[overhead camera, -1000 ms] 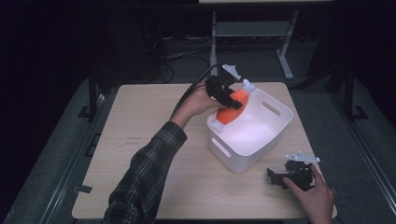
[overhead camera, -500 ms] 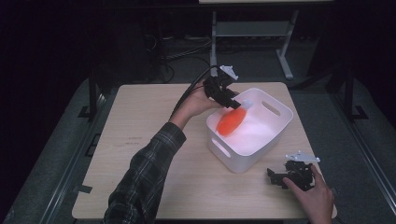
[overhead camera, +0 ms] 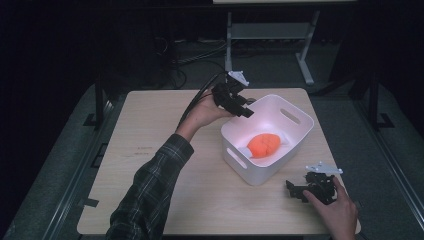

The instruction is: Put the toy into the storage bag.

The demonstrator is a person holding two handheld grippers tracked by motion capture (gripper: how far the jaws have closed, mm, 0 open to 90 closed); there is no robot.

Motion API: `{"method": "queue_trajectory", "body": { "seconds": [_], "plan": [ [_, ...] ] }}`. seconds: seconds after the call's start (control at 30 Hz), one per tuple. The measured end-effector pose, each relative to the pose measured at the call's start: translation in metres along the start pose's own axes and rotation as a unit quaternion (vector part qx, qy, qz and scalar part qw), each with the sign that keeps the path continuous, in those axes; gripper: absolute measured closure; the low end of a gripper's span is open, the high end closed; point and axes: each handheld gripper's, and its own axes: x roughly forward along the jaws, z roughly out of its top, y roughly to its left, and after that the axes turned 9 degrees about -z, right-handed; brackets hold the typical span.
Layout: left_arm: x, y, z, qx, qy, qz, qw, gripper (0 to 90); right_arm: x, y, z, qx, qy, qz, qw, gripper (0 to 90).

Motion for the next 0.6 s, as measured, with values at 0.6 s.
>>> {"method": "queue_trajectory", "body": {
  "seconds": [0.6],
  "plan": [
    [-0.038, -0.024, -0.026, -0.015, -0.041, 0.028, 0.9986, 29.1, 0.000, 0.000, 0.000, -0.001, 0.000, 0.001, 1.0000, 0.0]
  ]
}}
